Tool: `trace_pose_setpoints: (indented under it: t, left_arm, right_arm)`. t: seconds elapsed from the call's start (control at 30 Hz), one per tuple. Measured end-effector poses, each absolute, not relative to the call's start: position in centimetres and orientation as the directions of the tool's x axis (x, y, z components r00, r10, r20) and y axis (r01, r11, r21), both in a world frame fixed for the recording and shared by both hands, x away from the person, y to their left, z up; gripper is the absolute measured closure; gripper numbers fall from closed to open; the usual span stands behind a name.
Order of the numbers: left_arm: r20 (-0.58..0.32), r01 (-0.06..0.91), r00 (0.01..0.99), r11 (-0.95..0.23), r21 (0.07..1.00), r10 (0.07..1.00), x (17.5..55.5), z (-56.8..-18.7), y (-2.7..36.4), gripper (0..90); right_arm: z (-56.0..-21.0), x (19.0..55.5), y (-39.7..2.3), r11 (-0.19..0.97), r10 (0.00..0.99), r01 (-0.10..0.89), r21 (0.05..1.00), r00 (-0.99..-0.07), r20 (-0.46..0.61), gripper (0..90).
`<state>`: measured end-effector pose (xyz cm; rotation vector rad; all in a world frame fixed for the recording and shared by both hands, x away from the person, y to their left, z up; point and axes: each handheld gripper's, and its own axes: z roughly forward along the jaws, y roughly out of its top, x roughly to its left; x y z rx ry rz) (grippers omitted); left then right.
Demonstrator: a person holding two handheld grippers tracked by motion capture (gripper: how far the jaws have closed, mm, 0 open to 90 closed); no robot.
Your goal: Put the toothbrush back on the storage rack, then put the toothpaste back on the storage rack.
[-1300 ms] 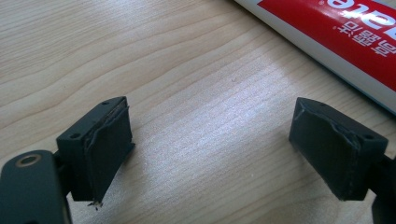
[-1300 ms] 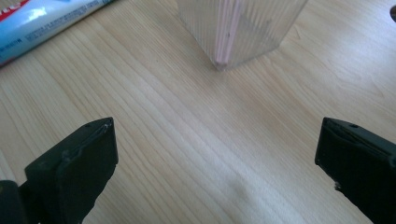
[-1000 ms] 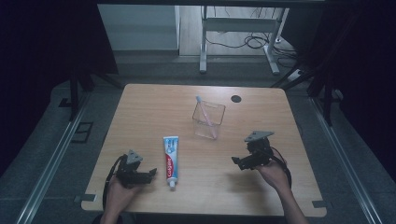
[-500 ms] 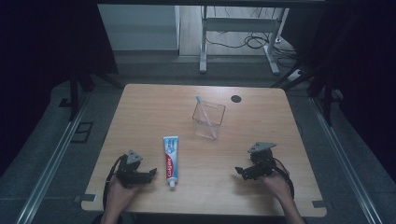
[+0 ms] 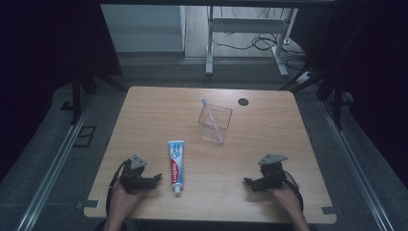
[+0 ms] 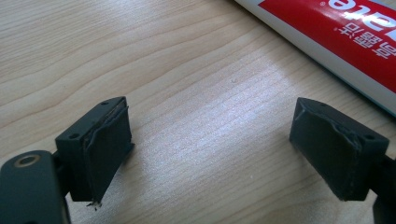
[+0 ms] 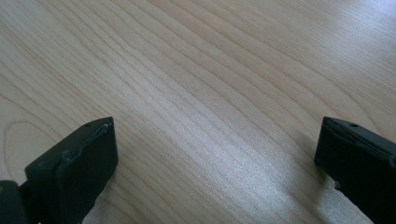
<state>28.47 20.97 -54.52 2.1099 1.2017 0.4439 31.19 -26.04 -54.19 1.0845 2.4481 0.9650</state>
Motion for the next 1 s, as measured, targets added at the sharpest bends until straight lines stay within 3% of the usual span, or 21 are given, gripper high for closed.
trace_pose_setpoints:
  t: [0.3, 0.43, 0.63, 1.0]
  left_arm:
    - [-0.031, 0.638, 0.515, -0.359, 0.681, 0.857, 28.4, -54.3, 20.9, 14.9]
    - [-0.056, 0.644, 0.526, -0.354, 0.678, 0.849, 28.5, -54.1, 20.9, 21.4]
    - [-0.079, 0.63, 0.543, -0.344, 0.696, 0.836, 28.3, -53.4, 20.4, 24.0]
    - [-0.099, 0.587, 0.589, -0.34, 0.734, 0.802, 28.0, -51.8, 19.3, 43.0]
  right_arm:
    - [-54.4, 30.9, -26.1, 0.471, 0.753, 0.539, 0.698, -0.658, 0.001, 0.0]
    - [-54.4, 30.8, -26.1, 0.467, 0.758, 0.542, 0.699, -0.652, 0.0, 0.0]
    - [-54.4, 30.8, -26.1, 0.464, 0.761, 0.544, 0.699, -0.648, 0.0, 0.0]
    - [-54.4, 30.8, -26.1, 0.464, 0.762, 0.545, 0.699, -0.648, 0.0, 0.0]
